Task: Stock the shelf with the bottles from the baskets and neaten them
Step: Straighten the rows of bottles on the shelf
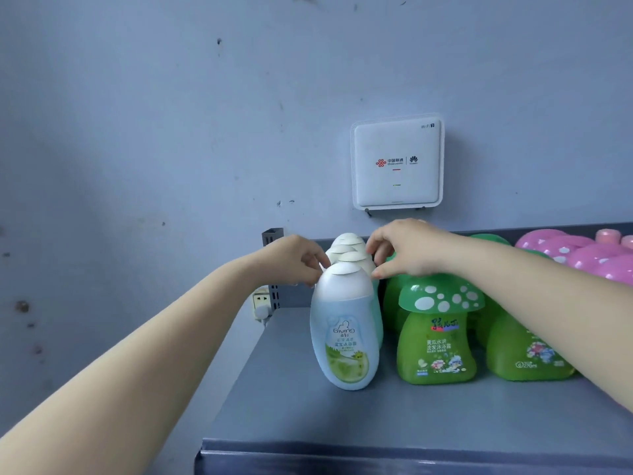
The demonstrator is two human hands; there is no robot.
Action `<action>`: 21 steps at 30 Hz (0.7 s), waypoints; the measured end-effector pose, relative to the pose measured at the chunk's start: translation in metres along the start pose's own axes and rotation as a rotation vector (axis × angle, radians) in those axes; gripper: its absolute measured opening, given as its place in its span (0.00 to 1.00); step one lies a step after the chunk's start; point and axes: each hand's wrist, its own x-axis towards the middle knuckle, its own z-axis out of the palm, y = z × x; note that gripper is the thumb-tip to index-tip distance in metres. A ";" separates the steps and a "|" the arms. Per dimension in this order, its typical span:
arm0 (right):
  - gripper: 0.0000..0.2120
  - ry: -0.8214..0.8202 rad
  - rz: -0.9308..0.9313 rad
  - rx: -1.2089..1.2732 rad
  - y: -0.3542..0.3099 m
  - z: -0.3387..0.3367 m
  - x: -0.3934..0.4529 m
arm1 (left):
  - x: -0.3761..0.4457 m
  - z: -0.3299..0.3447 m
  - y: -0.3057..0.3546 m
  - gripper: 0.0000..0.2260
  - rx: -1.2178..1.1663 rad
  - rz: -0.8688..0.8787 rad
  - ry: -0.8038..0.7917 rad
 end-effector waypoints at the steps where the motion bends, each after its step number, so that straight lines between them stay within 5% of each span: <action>1: 0.18 -0.019 0.011 -0.020 -0.001 0.002 0.002 | 0.001 0.003 -0.003 0.08 -0.022 0.022 -0.003; 21: 0.11 -0.246 -0.072 -0.010 -0.001 0.009 0.021 | 0.009 0.030 -0.031 0.12 -0.171 0.120 0.005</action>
